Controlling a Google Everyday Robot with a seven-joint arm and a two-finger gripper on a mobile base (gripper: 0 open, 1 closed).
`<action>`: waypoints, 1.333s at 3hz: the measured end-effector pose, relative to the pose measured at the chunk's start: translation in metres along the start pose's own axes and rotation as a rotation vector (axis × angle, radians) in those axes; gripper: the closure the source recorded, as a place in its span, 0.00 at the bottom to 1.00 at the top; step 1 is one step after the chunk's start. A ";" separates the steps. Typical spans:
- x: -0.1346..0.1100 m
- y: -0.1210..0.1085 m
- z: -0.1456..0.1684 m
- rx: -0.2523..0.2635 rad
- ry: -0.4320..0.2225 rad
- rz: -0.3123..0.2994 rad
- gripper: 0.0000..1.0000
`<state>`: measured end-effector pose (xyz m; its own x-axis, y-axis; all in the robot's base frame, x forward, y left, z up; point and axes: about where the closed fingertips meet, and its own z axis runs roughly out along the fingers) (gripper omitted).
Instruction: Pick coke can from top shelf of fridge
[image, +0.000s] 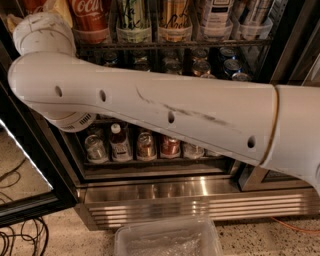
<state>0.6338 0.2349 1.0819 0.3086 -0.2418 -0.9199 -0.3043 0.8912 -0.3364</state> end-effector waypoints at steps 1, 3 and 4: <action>-0.001 -0.001 0.004 0.022 0.008 -0.046 0.26; -0.004 0.002 0.004 0.041 0.001 -0.045 0.44; -0.004 0.002 0.004 0.041 0.001 -0.045 0.67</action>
Offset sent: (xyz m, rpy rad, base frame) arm 0.0096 0.0059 0.0044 -0.0652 -0.0407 -0.0564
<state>0.6352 0.2391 1.0859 0.3203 -0.2822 -0.9043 -0.2529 0.8945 -0.3687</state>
